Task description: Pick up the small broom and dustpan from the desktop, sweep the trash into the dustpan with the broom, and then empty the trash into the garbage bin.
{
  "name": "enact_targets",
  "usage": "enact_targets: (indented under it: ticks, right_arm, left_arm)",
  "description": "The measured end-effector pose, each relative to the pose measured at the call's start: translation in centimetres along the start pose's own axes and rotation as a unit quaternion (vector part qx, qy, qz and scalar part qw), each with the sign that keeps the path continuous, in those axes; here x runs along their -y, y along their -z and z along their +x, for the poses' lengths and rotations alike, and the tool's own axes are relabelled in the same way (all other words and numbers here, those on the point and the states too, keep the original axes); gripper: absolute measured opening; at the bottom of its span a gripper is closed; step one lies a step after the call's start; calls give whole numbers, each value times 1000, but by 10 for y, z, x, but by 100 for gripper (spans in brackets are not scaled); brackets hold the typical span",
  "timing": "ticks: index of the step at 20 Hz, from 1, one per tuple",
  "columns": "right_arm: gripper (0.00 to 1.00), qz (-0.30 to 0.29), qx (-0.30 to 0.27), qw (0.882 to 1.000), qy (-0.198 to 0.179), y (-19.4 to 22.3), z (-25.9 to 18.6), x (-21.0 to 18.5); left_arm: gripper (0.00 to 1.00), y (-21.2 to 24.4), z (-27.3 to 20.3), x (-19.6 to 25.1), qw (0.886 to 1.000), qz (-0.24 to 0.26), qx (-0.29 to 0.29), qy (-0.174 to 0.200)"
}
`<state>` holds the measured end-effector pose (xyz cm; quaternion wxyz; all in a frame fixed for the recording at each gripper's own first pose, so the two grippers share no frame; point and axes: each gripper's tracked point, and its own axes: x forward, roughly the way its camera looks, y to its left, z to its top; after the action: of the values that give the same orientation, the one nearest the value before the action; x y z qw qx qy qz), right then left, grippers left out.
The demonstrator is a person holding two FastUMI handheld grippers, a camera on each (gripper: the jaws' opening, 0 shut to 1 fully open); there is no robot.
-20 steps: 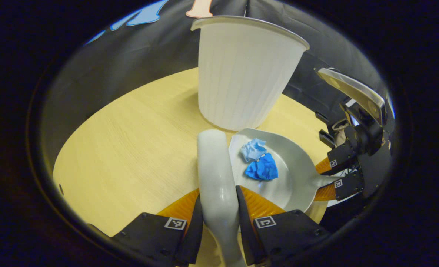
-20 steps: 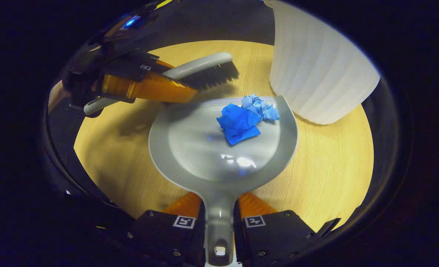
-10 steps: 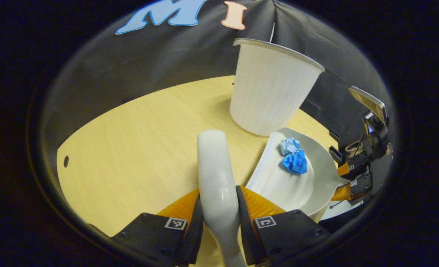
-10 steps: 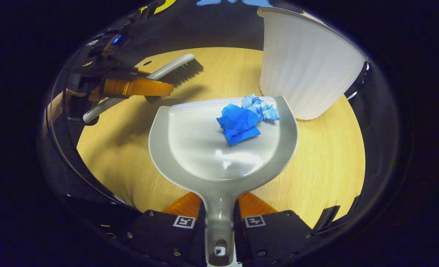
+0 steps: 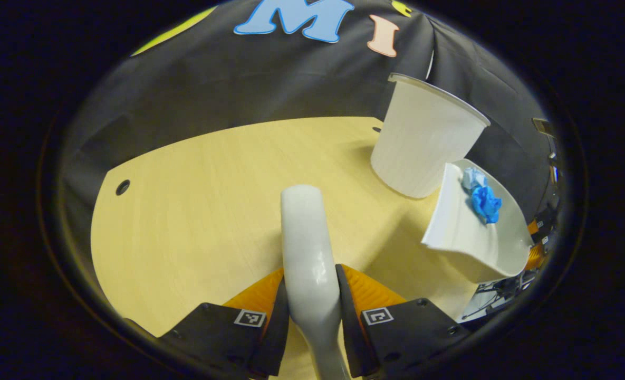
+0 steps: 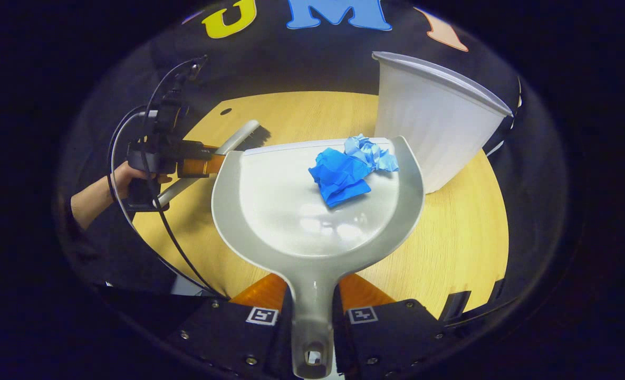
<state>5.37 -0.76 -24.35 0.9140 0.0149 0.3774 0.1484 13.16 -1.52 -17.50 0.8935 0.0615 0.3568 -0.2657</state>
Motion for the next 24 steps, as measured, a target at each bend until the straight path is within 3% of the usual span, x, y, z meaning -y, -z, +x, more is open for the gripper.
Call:
enact_targets:
  ticks: [9,15,19,24]
  right_arm:
    - [34,10,55,997,-60,-5,4,-3]
    - [33,89,96,987,-93,-17,7,-18]
    - [34,169,121,972,-106,-33,5,-25]
    - [33,274,157,939,-138,-57,-1,-34]
  left_arm:
    - [52,12,-32,-26,999,-38,12,-33]
    - [51,20,-51,-30,997,-59,18,-43]
    - [52,28,-68,-32,996,-65,21,-51]
    - [52,39,-80,-32,995,-82,22,-59]
